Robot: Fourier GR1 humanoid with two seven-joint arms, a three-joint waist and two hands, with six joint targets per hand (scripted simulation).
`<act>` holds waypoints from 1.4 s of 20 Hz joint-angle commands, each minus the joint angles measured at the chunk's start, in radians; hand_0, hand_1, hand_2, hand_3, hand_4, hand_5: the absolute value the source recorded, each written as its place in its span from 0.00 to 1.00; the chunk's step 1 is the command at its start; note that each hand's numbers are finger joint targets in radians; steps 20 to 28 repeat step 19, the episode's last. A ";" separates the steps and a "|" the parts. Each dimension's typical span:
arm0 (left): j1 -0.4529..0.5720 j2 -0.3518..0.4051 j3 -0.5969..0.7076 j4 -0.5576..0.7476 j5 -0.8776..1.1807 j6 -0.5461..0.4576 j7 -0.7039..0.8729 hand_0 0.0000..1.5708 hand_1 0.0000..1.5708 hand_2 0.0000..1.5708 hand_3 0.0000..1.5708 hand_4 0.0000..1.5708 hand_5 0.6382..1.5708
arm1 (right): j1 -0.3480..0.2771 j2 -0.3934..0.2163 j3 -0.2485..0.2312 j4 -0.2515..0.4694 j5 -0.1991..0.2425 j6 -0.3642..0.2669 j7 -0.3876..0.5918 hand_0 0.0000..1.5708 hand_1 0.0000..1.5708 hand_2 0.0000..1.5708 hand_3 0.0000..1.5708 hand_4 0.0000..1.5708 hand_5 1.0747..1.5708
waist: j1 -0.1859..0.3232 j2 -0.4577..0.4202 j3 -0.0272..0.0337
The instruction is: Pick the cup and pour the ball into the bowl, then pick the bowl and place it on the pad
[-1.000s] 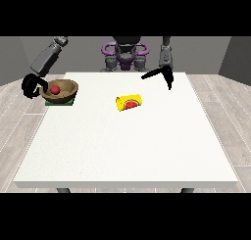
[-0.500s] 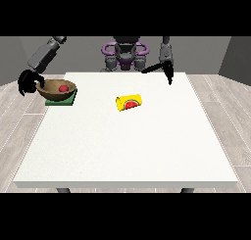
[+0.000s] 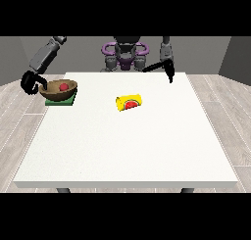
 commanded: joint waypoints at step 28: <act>0.078 -0.029 -0.010 -0.034 -0.008 0.013 0.061 0.00 0.00 0.00 0.00 0.00 1.00 | -0.089 -0.232 -0.009 -0.009 0.004 0.113 0.163 0.00 0.00 0.12 0.18 0.00 0.86 | -0.069 -0.116 -0.0020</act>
